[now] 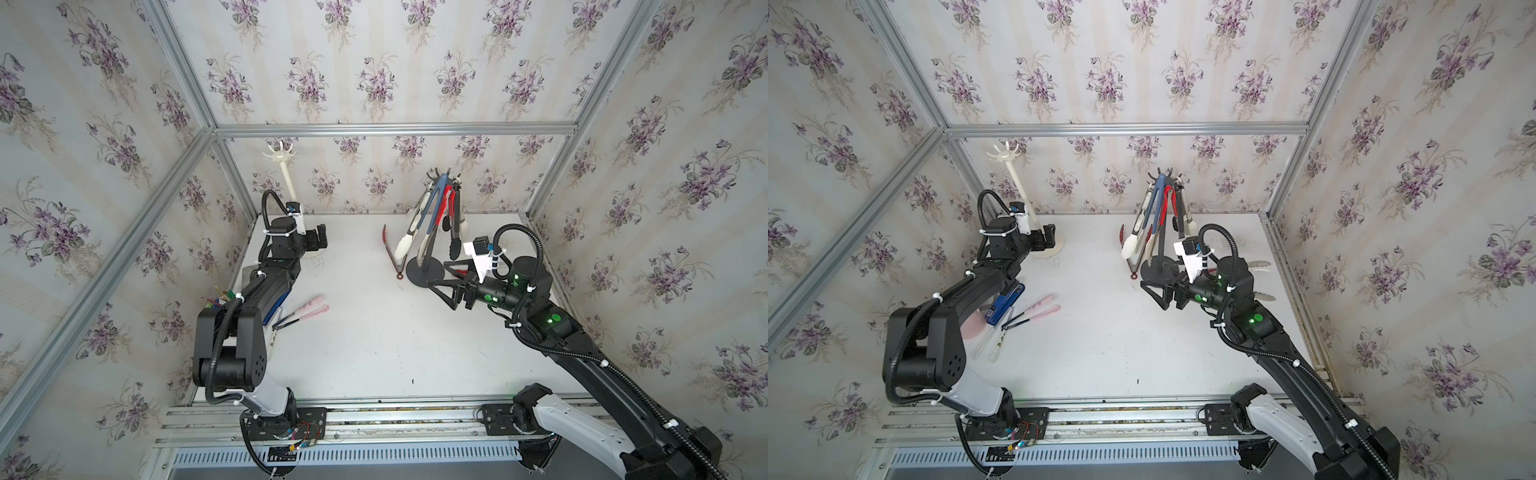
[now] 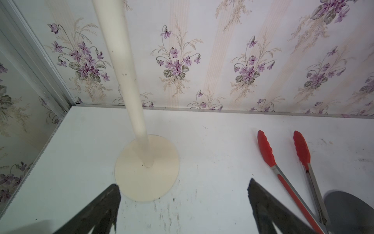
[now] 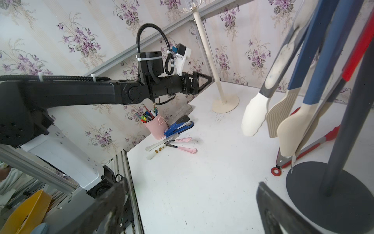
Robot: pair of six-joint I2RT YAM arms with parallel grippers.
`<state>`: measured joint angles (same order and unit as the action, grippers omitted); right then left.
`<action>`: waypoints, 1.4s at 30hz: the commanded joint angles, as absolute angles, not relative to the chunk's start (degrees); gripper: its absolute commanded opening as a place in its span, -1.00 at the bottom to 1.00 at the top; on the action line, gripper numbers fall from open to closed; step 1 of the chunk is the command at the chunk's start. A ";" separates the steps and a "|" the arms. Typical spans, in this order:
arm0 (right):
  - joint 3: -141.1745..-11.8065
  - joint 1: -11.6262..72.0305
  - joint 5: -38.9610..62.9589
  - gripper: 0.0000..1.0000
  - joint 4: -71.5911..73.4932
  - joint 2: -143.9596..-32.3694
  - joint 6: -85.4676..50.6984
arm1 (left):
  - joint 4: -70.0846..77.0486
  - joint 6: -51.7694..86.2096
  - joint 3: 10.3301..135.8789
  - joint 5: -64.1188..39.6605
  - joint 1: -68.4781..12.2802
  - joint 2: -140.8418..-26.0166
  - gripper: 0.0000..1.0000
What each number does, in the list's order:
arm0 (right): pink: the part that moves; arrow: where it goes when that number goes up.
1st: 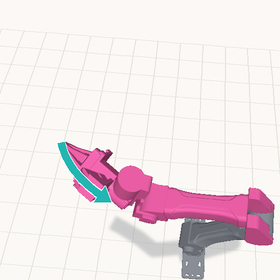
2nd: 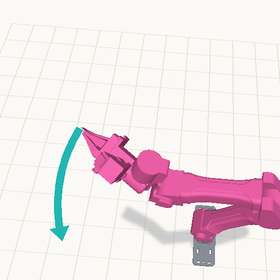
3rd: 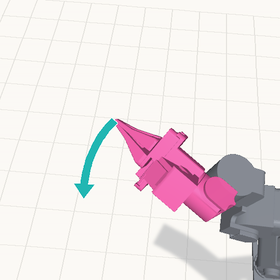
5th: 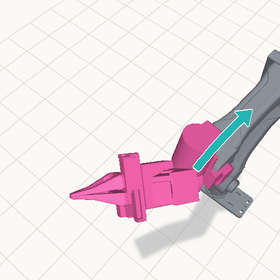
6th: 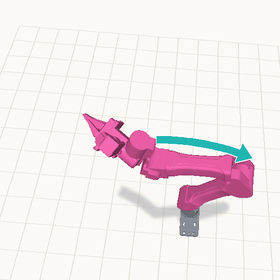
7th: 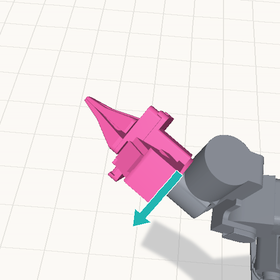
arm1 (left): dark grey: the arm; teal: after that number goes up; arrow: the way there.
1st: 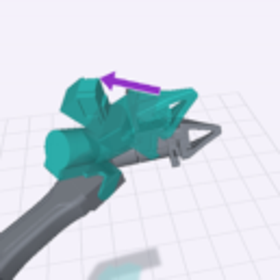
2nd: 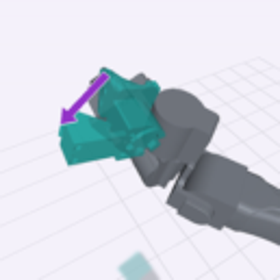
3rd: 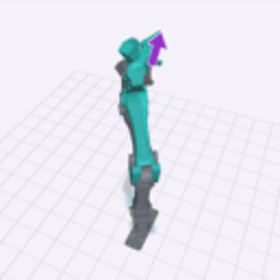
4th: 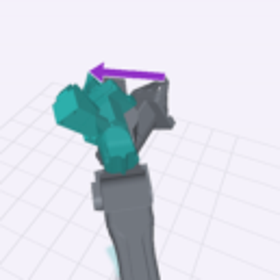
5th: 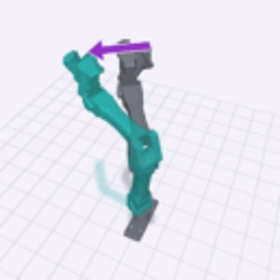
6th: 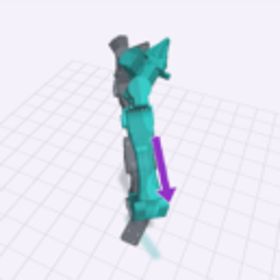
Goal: Hang food tongs on kitchen utensil racks
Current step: Pick up the rack from the center of the board.
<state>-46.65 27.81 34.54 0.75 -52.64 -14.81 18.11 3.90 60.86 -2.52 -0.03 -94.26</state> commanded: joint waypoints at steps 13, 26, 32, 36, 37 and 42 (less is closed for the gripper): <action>-49.04 29.08 34.28 1.00 -3.23 -52.34 -17.91 | 49.23 1.69 68.40 5.63 2.59 -113.61 0.99; -48.45 29.62 33.80 1.00 -4.99 -53.09 -18.83 | 55.14 2.81 80.44 5.44 3.43 -124.75 0.97; -46.35 30.15 32.45 1.00 -5.32 -51.41 -20.21 | 56.18 3.11 85.19 7.31 3.43 -128.25 0.53; -45.64 30.37 31.86 1.00 -5.95 -50.29 -20.89 | 57.66 3.16 85.70 7.76 3.47 -128.65 0.20; -45.49 30.41 31.84 1.00 -5.90 -50.08 -20.98 | 57.74 3.08 85.45 7.33 3.43 -128.55 0.12; -45.18 30.39 31.27 0.99 -6.16 -49.52 -21.40 | 59.90 3.37 82.12 7.47 3.83 -127.30 -0.29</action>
<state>-45.10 30.37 32.16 -6.55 -49.82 -20.23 55.99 2.46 83.29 7.18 3.42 -128.09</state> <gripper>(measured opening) 0.997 0.370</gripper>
